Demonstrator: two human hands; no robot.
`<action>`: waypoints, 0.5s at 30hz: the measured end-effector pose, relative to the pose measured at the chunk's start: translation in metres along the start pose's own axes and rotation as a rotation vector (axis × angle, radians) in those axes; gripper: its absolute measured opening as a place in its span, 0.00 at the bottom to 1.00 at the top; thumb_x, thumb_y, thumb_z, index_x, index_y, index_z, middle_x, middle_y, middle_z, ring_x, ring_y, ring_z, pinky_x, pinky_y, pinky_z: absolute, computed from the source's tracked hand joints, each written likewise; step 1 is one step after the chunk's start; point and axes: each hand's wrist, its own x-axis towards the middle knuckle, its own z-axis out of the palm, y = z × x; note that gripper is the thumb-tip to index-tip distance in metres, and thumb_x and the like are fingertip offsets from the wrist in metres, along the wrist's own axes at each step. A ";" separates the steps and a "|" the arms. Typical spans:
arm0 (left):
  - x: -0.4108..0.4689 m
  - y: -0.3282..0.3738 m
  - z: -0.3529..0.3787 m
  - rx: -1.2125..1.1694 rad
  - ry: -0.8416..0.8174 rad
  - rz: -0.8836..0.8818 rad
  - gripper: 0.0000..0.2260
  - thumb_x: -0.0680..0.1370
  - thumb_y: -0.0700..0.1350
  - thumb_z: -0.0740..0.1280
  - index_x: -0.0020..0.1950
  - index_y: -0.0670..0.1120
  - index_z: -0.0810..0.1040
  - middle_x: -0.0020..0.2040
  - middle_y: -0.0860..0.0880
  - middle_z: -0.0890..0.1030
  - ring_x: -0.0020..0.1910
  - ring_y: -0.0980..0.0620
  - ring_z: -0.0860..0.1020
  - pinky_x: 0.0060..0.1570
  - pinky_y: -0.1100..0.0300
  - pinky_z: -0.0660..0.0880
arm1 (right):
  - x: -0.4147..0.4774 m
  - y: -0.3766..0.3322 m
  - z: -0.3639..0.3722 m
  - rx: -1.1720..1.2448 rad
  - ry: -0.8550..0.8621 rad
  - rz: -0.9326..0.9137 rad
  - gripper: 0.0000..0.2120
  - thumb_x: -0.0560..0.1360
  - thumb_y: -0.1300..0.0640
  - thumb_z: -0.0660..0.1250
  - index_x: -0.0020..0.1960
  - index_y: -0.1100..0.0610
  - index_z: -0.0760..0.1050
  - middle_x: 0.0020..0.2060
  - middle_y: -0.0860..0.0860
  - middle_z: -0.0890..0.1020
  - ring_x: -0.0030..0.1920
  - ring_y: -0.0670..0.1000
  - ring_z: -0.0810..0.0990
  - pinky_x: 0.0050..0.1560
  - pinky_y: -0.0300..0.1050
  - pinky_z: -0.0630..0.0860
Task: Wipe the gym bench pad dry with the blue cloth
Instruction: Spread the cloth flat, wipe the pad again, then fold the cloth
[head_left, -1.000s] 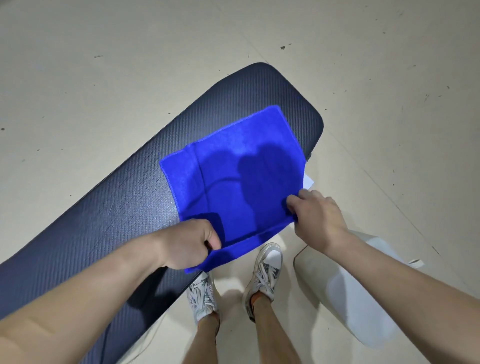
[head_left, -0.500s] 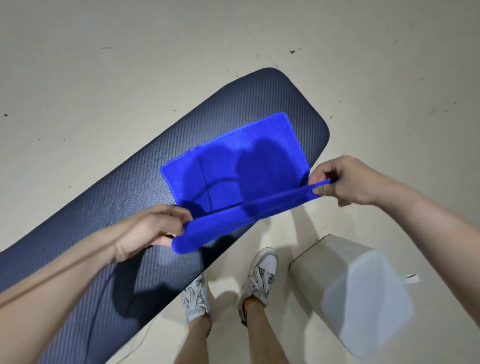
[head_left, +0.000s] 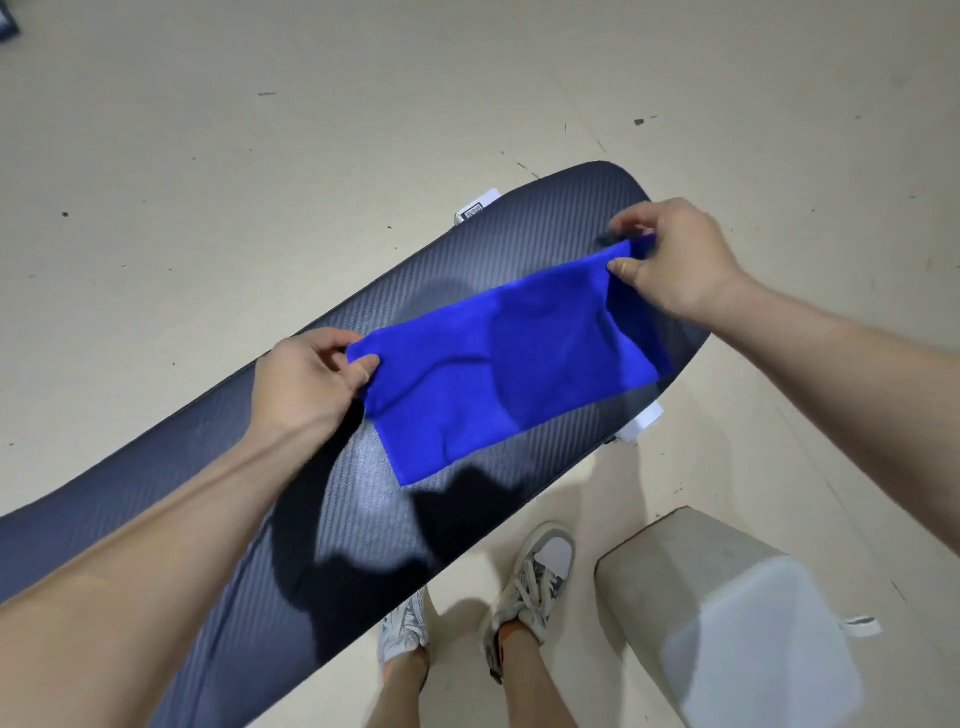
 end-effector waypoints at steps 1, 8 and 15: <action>-0.001 0.002 0.002 0.065 0.003 0.021 0.04 0.72 0.46 0.74 0.44 0.51 0.80 0.30 0.51 0.78 0.31 0.51 0.75 0.38 0.58 0.72 | -0.001 0.002 0.006 -0.056 -0.007 0.013 0.19 0.72 0.59 0.71 0.62 0.54 0.76 0.58 0.54 0.77 0.57 0.55 0.75 0.60 0.42 0.67; -0.022 0.023 0.001 0.229 0.060 -0.143 0.19 0.68 0.54 0.75 0.46 0.51 0.68 0.39 0.50 0.77 0.41 0.47 0.75 0.40 0.55 0.68 | -0.049 0.027 0.035 0.032 0.096 0.468 0.29 0.73 0.47 0.70 0.69 0.55 0.64 0.65 0.60 0.67 0.64 0.62 0.69 0.61 0.52 0.69; -0.077 0.009 0.010 0.258 -0.291 -0.374 0.26 0.71 0.66 0.66 0.29 0.43 0.81 0.25 0.50 0.81 0.29 0.51 0.81 0.40 0.56 0.80 | -0.069 0.038 0.048 0.286 0.149 0.643 0.13 0.73 0.49 0.70 0.47 0.58 0.74 0.43 0.54 0.79 0.45 0.57 0.77 0.45 0.51 0.74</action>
